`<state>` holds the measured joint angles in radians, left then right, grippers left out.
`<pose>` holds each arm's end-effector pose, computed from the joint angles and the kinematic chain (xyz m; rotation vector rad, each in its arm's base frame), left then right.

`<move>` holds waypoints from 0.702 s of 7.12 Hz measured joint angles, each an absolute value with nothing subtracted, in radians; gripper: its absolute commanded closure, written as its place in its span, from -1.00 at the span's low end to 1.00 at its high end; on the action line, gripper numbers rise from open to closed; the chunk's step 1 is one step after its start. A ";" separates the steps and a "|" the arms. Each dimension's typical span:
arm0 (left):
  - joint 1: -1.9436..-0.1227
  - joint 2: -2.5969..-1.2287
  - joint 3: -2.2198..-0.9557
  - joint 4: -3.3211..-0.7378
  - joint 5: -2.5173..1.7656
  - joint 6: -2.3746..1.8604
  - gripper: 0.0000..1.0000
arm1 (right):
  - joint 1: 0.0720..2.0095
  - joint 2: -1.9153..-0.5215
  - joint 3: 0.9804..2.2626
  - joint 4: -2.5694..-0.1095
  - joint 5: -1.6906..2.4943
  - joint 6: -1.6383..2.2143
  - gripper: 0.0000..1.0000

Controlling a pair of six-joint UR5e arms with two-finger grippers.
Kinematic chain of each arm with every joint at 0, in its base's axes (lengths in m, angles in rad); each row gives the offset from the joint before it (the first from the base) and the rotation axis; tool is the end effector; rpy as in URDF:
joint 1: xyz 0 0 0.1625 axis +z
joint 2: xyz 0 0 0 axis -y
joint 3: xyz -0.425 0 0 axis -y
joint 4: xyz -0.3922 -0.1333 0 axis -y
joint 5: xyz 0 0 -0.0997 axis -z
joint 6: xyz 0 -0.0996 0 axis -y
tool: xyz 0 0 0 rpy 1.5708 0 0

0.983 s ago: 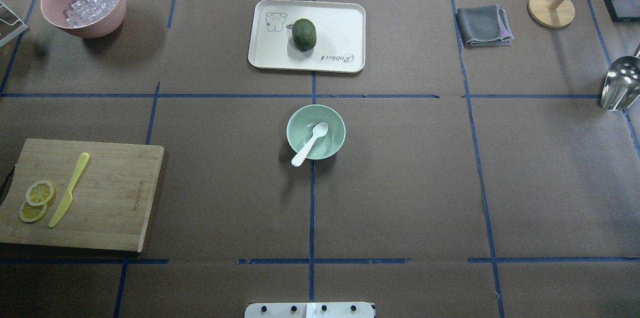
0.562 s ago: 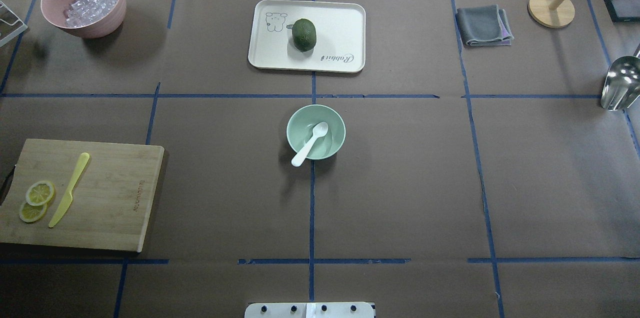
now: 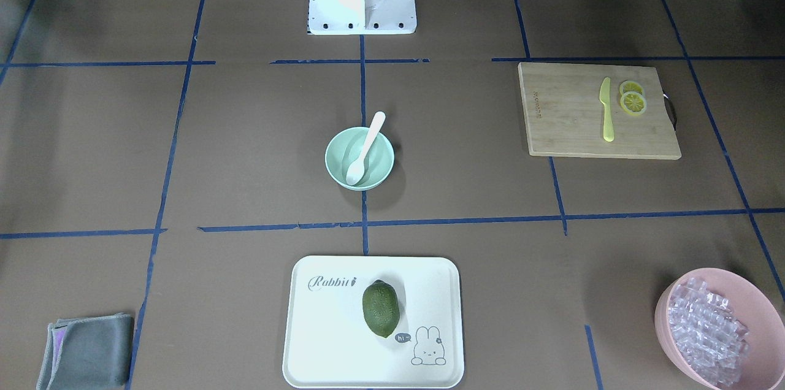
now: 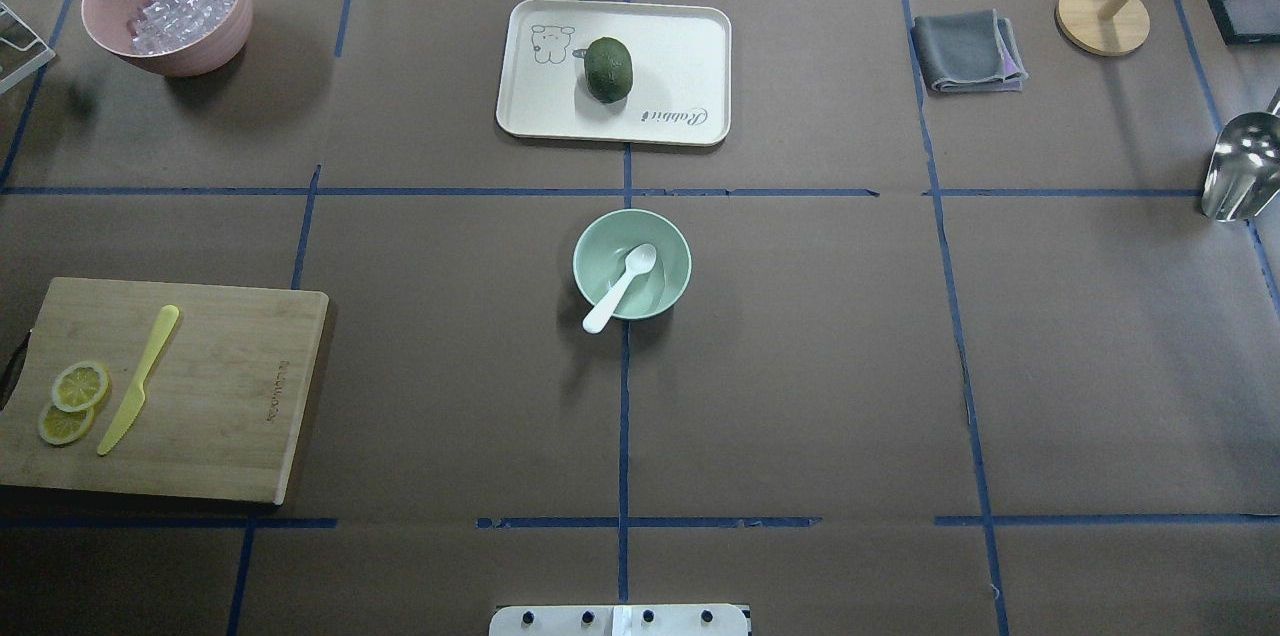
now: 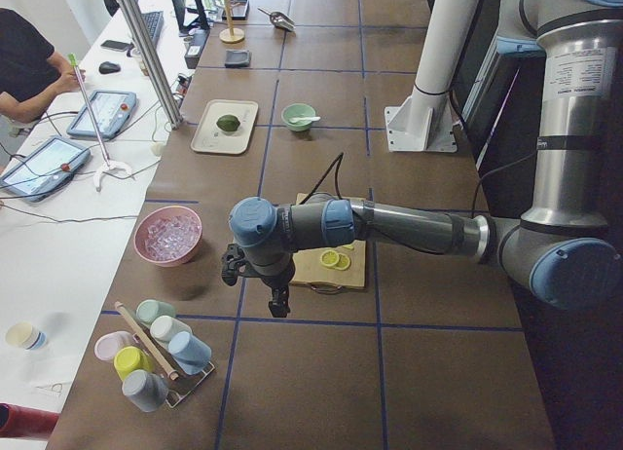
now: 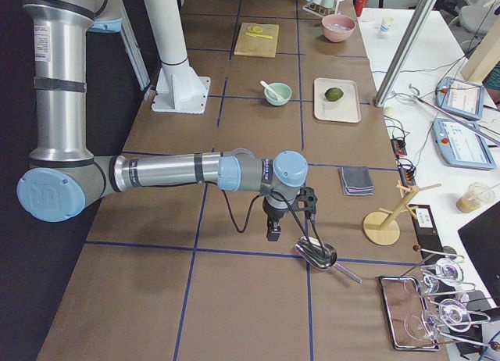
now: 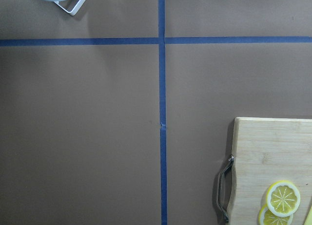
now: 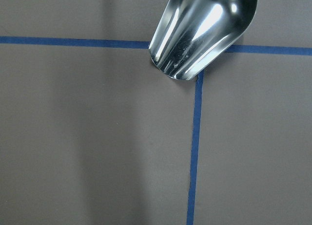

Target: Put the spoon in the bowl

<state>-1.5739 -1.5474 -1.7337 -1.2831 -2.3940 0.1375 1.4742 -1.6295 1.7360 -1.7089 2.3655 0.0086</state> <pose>-0.0617 -0.4669 0.6145 -0.0817 0.8295 0.0655 0.0173 -0.4663 0.6180 -0.0717 -0.7921 -0.0707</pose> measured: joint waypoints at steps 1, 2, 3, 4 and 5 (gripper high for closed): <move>-1.573 -1.546 -1.737 -1.283 -2.392 0.137 -1.00 | 1.474 -1.630 1.736 -1.709 2.365 0.009 -1.00; -1.573 -1.547 -1.737 -1.283 -2.387 0.136 -1.00 | 1.474 -1.631 1.737 -1.709 2.365 0.008 -1.00; -1.572 -1.549 -1.737 -1.284 -2.375 0.134 -1.00 | 1.474 -1.633 1.737 -1.709 2.365 0.007 -1.00; -1.571 -1.552 -1.738 -1.285 -2.364 0.134 -1.00 | 1.476 -1.640 1.739 -1.709 2.365 0.005 -1.00; -1.571 -1.556 -1.737 -1.286 -2.358 0.134 -1.00 | 1.486 -1.649 1.746 -1.708 2.365 0.002 -1.00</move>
<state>-1.5711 -1.5559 -1.7372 -1.2858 -2.3579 0.1343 1.4857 -1.6487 1.7458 -1.7081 2.3651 0.0018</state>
